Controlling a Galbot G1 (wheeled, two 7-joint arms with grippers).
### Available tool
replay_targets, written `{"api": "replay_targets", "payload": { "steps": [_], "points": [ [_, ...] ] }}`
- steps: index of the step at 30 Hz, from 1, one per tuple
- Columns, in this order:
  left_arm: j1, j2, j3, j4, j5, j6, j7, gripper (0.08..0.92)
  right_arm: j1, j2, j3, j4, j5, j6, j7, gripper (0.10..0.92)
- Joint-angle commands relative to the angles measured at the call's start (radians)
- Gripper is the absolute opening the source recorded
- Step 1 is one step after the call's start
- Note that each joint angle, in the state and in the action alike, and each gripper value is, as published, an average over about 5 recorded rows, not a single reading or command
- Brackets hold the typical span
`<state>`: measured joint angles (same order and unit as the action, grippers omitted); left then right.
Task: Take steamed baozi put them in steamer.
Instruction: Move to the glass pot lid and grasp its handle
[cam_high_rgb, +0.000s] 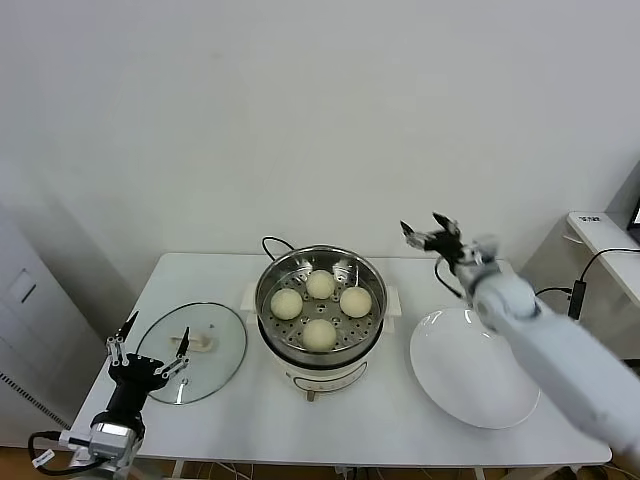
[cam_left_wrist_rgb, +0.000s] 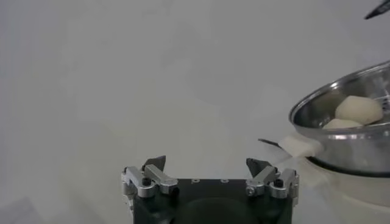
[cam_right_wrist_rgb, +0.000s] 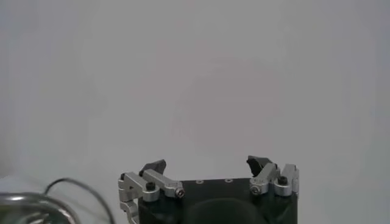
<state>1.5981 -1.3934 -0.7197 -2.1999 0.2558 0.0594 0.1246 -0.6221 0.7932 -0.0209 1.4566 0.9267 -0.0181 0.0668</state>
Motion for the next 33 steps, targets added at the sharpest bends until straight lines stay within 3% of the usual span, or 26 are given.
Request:
{"api": "replay_targets", "payload": {
  "steps": [1, 6, 14, 18, 23, 27, 33],
  "points": [
    [0.01, 0.004, 0.005, 0.006, 0.053, -0.035, -0.005, 0.823, -0.845, 0.195, 0.75, 0.309, -0.211, 0.068, 0.003, 0.823],
    [0.03, 0.011, -0.009, 0.029, 0.086, -0.079, -0.003, 0.823, -1.007, 0.352, 0.835, 0.446, -0.335, 0.112, -0.071, 0.823],
    [0.052, 0.038, -0.035, 0.097, 0.2, -0.198, -0.024, 0.823, -1.176, 0.505, 0.892, 0.569, -0.402, 0.143, -0.132, 0.823],
    [0.031, 0.069, -0.065, 0.2, 0.51, -0.392, -0.098, 0.823, -1.179, 0.513, 0.885, 0.575, -0.406, 0.148, -0.132, 0.823],
    [-0.047, 0.089, -0.063, 0.38, 0.958, -0.562, -0.261, 0.823, -1.172, 0.511, 0.883, 0.575, -0.409, 0.139, -0.124, 0.823],
    [-0.121, 0.078, -0.05, 0.498, 1.159, -0.609, -0.342, 0.823, -1.162, 0.503, 0.884, 0.574, -0.409, 0.133, -0.122, 0.823],
    [-0.207, 0.076, -0.019, 0.588, 1.231, -0.58, -0.353, 0.823, -1.175, 0.509, 0.913, 0.566, -0.403, 0.14, -0.125, 0.823]
  ]
}}
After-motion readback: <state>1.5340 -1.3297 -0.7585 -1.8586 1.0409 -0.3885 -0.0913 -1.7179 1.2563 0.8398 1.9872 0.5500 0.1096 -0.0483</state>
